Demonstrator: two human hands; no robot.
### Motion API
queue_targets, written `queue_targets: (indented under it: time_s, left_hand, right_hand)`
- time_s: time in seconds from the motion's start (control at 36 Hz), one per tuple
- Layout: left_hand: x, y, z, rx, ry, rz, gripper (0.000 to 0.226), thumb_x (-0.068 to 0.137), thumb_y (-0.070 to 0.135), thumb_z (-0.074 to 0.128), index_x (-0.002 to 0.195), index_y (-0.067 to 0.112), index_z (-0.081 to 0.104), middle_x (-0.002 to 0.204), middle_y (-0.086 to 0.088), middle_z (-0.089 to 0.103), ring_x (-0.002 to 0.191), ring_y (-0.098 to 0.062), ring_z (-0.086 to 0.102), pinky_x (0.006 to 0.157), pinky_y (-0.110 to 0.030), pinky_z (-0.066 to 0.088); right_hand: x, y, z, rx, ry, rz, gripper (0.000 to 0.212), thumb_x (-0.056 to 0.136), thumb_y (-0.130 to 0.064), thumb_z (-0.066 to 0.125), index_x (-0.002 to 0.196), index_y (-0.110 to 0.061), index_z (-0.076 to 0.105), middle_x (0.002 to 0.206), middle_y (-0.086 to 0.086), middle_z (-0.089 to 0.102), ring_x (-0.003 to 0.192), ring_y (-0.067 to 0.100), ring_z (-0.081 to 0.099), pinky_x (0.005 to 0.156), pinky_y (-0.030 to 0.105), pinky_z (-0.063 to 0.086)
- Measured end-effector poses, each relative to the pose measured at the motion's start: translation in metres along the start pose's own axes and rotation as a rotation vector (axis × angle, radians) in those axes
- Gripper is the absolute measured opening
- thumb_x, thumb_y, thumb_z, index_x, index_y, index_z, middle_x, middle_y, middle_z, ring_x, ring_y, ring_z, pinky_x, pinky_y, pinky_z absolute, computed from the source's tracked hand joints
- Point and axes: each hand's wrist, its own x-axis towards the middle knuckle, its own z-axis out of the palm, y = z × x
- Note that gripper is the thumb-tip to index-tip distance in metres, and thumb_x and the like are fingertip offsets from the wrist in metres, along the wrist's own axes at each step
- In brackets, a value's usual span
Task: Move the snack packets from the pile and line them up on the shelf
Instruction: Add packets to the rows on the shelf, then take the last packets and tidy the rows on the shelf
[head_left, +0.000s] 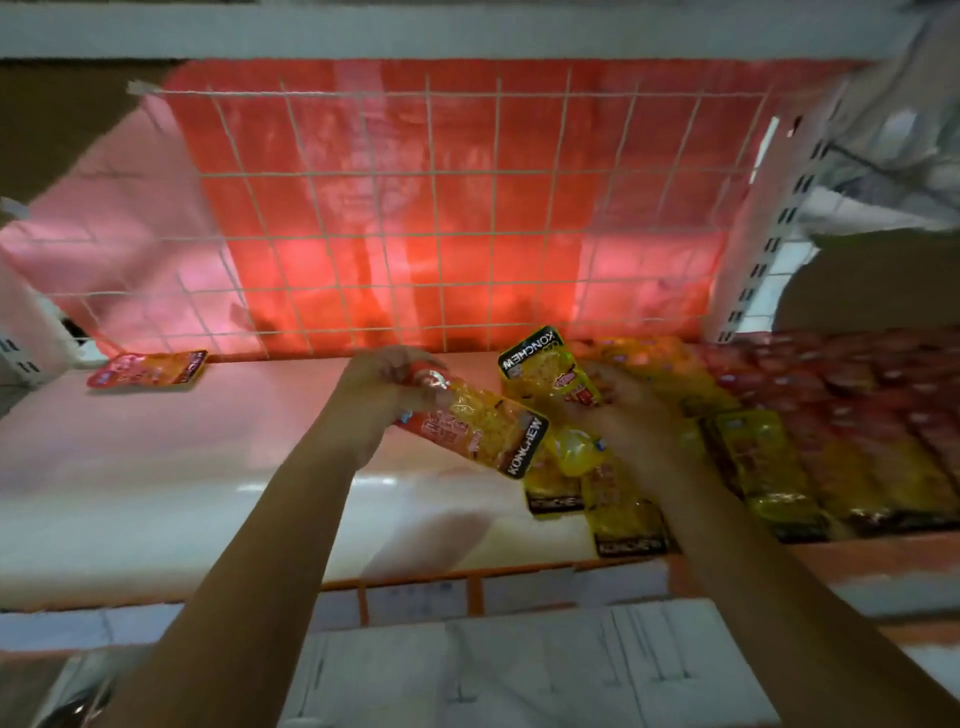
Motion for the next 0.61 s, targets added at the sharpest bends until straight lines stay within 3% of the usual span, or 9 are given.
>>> queue_targets:
  time_s: [0.11, 0.19, 0.33, 0.44, 0.53, 0.61]
  left_hand:
    - [0.006, 0.006, 0.047, -0.055, -0.042, 0.031, 0.027, 0.063, -0.015, 0.067, 0.078, 0.007, 0.066, 0.062, 0.004, 0.067, 0.059, -0.009, 0.062, 0.056, -0.019, 0.050]
    - [0.012, 0.010, 0.080, -0.041, -0.101, 0.044, 0.030, 0.067, -0.015, 0.064, 0.083, 0.010, 0.067, 0.065, 0.007, 0.068, 0.063, -0.006, 0.062, 0.062, -0.018, 0.049]
    - [0.023, 0.010, 0.127, 0.062, -0.239, 0.028, 0.036, 0.077, -0.014, 0.060, 0.092, 0.017, 0.068, 0.078, -0.001, 0.067, 0.081, -0.015, 0.055, 0.076, -0.028, 0.040]
    - [0.034, 0.011, 0.166, 0.140, -0.289, 0.051, 0.034, 0.078, -0.014, 0.061, 0.107, 0.004, 0.065, 0.066, 0.013, 0.067, 0.065, 0.002, 0.056, 0.064, -0.014, 0.041]
    - [0.037, 0.012, 0.195, 0.155, -0.331, 0.063, 0.039, 0.079, -0.016, 0.060, 0.114, 0.003, 0.060, 0.072, 0.001, 0.062, 0.051, 0.009, 0.055, 0.053, -0.005, 0.039]
    - [0.040, 0.013, 0.223, 0.151, -0.340, 0.074, 0.042, 0.075, -0.017, 0.063, 0.115, -0.002, 0.059, 0.072, 0.005, 0.065, 0.056, 0.010, 0.059, 0.057, -0.006, 0.044]
  right_hand:
    - [-0.009, 0.009, -0.047, 0.003, 0.046, 0.012, 0.032, 0.077, 0.005, 0.068, 0.094, -0.021, 0.062, 0.083, 0.000, 0.064, 0.071, 0.010, 0.057, 0.066, 0.023, 0.045]
    - [-0.016, 0.016, -0.080, -0.039, 0.097, 0.008, 0.035, 0.076, 0.005, 0.068, 0.083, -0.027, 0.059, 0.086, 0.004, 0.063, 0.077, 0.016, 0.057, 0.072, 0.029, 0.042]
    - [-0.031, 0.032, -0.126, -0.037, 0.192, 0.036, 0.027, 0.076, 0.003, 0.068, 0.099, -0.012, 0.065, 0.095, 0.007, 0.068, 0.086, 0.020, 0.063, 0.072, 0.028, 0.046]
    - [-0.045, 0.041, -0.155, -0.066, 0.267, 0.040, 0.021, 0.079, -0.003, 0.069, 0.092, -0.019, 0.067, 0.090, 0.002, 0.069, 0.082, 0.013, 0.065, 0.070, 0.028, 0.049]
    - [-0.055, 0.047, -0.174, -0.057, 0.293, 0.048, 0.027, 0.083, -0.002, 0.065, 0.080, -0.029, 0.062, 0.079, -0.010, 0.065, 0.069, -0.003, 0.061, 0.060, 0.016, 0.046]
    - [-0.059, 0.059, -0.195, -0.072, 0.339, 0.088, 0.023, 0.083, -0.001, 0.065, 0.086, -0.024, 0.063, 0.084, -0.004, 0.065, 0.080, 0.014, 0.062, 0.070, 0.030, 0.046]
